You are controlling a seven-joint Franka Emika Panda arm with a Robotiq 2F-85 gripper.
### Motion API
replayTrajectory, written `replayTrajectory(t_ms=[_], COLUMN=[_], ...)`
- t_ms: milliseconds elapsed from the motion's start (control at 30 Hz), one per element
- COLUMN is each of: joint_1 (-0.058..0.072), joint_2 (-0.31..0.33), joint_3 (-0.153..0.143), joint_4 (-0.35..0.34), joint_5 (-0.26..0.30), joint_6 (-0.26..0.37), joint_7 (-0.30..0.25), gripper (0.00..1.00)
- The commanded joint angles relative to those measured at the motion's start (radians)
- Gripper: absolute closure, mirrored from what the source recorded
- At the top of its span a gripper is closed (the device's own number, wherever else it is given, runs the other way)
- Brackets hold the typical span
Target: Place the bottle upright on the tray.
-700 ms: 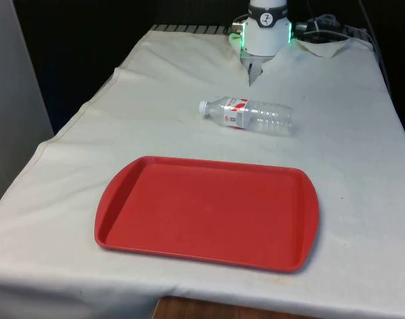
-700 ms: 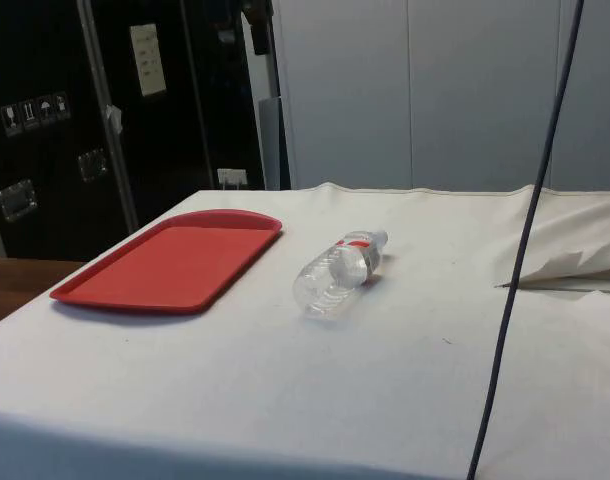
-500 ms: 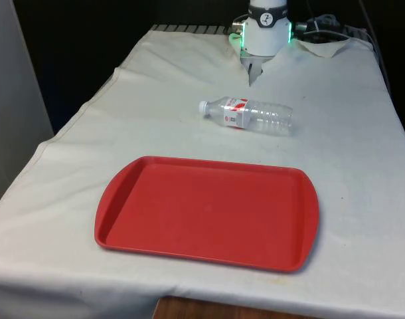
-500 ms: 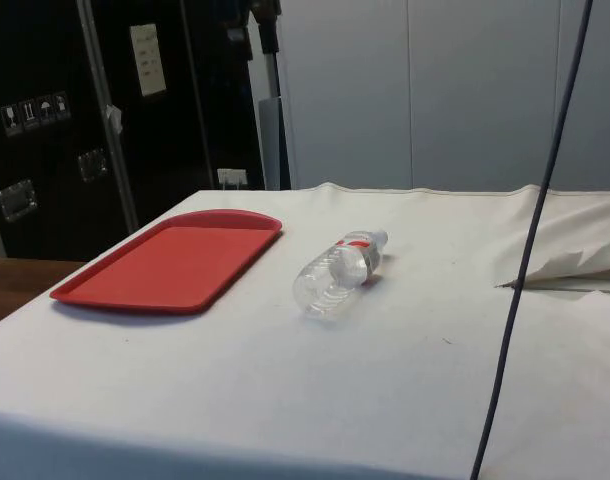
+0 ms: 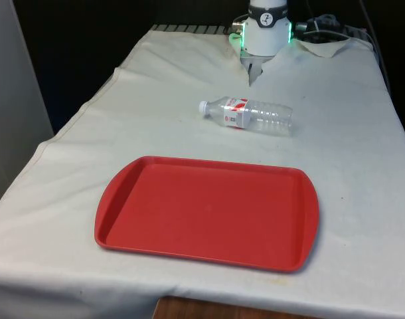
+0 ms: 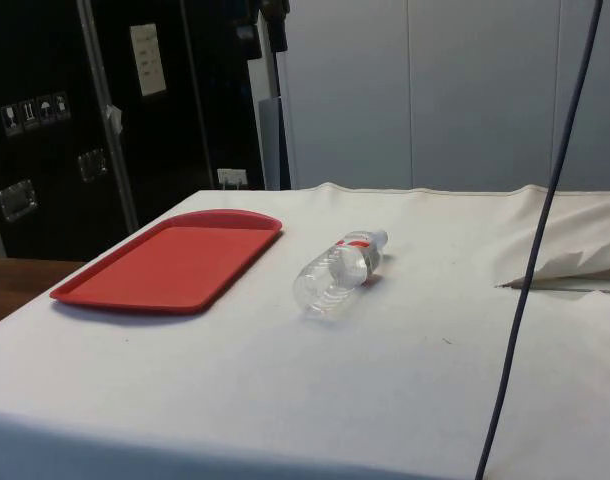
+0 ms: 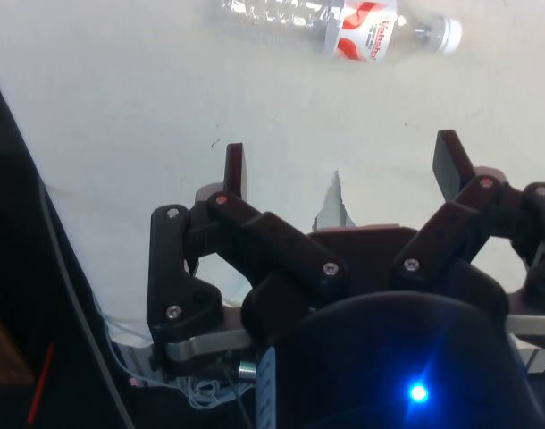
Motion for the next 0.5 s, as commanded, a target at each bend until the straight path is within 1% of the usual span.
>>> replayTrajectory(t_ms=[0, 267, 400, 433, 467], joint_1=[0.0, 0.001, 0.002, 0.001, 0.002], joint_2=[-0.001, 0.0, -0.006, 0.001, -0.008], joint_3=[0.0, 0.003, 0.006, 0.005, 0.006], joint_4=[-0.001, -0.001, -0.017, -0.008, -0.022], joint_5=[0.001, -0.001, -0.001, 0.0, 0.0], joint_6=[0.003, 0.001, 0.008, -0.001, 0.01], joint_7=[-0.002, 0.011, 0.04, 0.032, 0.046], gripper=[0.0, 0.0, 0.0, 0.0, 0.0])
